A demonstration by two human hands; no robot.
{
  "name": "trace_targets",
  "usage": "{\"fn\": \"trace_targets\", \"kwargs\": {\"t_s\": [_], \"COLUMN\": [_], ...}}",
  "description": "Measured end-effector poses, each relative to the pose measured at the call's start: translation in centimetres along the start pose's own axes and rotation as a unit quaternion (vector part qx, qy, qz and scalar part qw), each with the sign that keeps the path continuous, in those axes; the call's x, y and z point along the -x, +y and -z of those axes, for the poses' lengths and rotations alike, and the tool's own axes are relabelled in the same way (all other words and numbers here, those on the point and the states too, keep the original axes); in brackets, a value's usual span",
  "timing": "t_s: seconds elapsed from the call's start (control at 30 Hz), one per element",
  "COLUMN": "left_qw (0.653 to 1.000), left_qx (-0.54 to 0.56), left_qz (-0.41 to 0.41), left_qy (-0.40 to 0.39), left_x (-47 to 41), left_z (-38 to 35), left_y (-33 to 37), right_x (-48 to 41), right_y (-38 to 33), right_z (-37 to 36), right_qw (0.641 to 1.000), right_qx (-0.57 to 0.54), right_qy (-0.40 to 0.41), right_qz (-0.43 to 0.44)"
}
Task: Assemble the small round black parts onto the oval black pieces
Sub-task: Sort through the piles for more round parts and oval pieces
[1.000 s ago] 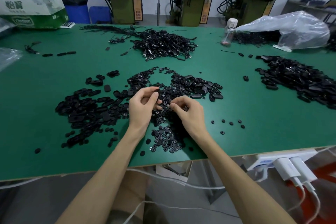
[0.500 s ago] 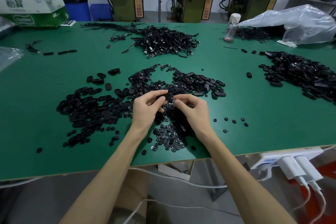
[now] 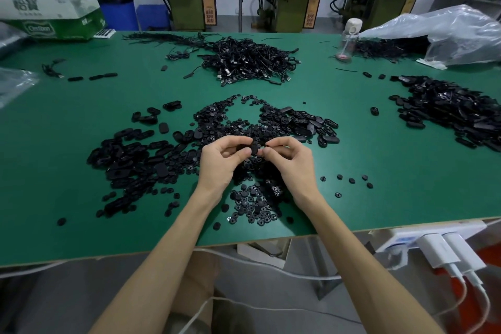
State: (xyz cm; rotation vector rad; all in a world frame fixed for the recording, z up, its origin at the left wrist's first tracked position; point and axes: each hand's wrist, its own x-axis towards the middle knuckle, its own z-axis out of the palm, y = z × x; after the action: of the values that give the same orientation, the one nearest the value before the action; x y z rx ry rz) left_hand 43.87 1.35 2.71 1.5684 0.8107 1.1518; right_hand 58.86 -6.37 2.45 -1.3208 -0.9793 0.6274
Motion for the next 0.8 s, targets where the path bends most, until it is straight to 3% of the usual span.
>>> {"fn": "trace_targets", "kwargs": {"t_s": [0.33,0.8], "left_qw": [1.000,0.998], "left_qx": [-0.021,0.060], "left_qz": [-0.016,0.004], "left_qy": [-0.001,-0.005], "left_x": [-0.07,-0.09], "left_z": [0.01,0.07], "left_y": [-0.27,-0.67], "right_x": [-0.24,-0.26], "right_y": [0.26,0.25], "right_z": [0.24,0.30], "right_qw": [0.999,1.000], "right_qx": [0.033,0.003], "right_qy": [0.013,0.008], "right_qz": [0.026,0.024]}}
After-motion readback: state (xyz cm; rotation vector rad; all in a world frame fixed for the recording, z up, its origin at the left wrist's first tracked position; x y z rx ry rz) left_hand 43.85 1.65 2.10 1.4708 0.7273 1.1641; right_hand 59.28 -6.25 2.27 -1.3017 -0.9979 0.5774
